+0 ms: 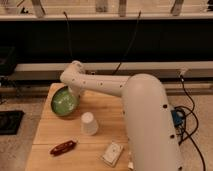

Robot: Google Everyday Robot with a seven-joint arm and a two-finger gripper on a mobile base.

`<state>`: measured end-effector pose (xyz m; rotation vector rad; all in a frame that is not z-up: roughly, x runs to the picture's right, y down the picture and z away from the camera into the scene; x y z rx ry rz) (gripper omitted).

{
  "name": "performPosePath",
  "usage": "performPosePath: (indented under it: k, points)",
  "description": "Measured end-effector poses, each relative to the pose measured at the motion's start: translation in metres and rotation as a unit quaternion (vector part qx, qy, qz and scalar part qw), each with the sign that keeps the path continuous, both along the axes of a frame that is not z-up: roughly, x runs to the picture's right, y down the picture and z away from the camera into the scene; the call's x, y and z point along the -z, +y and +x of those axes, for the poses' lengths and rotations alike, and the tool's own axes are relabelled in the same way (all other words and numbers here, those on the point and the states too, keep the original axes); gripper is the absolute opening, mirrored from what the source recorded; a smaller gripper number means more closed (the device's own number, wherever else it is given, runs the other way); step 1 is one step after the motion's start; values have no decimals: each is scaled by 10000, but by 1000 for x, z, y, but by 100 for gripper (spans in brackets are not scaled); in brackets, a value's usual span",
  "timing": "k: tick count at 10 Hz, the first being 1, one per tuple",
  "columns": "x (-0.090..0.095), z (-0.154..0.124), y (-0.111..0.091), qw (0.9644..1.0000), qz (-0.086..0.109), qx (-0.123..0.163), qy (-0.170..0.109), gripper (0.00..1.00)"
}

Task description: Pick up the ceramic bowl

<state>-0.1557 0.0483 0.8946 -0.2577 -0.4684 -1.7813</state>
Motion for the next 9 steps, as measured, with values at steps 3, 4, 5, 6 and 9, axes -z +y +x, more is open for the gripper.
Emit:
performPosePath:
  k: [3, 4, 5, 6, 9]
  points:
    - [2, 0, 0, 10000, 18, 75, -49, 3]
    - [2, 0, -1, 9999, 31, 108, -73, 3]
    - [3, 1, -2, 9998, 44, 140, -96, 3]
    - [5, 2, -4, 9998, 57, 166, -116, 3]
    - [9, 3, -8, 9996, 84, 224, -174, 3]
